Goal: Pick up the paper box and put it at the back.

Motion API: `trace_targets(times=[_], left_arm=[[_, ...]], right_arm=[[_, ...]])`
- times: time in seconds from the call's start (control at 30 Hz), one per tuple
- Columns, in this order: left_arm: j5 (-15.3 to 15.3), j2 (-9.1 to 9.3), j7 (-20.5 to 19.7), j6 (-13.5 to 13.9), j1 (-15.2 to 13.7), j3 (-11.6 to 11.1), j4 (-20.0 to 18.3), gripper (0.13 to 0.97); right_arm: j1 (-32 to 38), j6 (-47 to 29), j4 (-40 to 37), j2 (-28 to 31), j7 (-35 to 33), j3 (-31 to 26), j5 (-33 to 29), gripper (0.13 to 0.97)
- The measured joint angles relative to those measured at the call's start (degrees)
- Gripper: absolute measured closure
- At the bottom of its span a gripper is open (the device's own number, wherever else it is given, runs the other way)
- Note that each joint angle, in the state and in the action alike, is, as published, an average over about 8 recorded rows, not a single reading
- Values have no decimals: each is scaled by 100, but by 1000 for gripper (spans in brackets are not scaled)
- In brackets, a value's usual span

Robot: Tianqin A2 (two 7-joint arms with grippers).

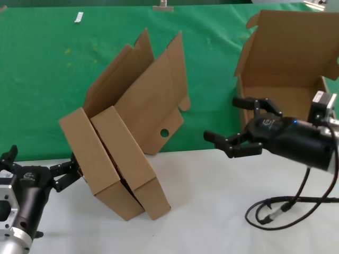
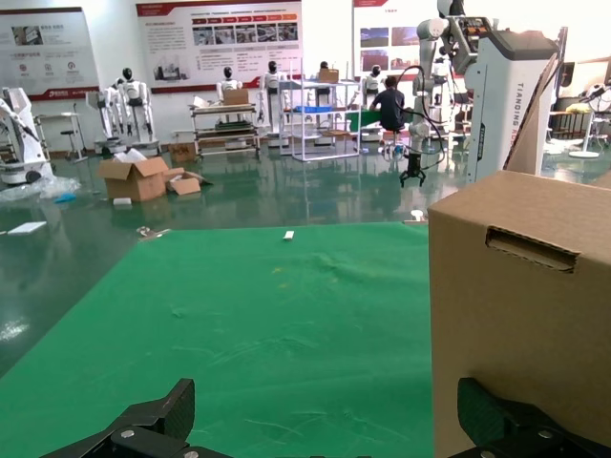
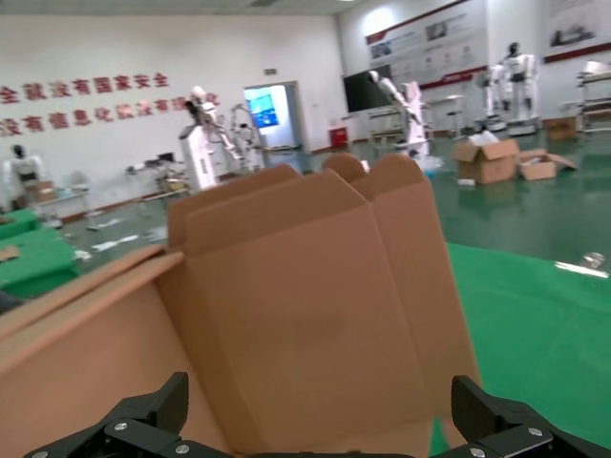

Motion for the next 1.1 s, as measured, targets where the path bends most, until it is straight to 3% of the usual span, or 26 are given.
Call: trace_targets(times=[1.1], left_arm=[[-1, 0, 2, 0, 0, 0, 0, 132]], right_arm=[[-2337, 3052, 1977, -696, -11, 787, -622, 129]])
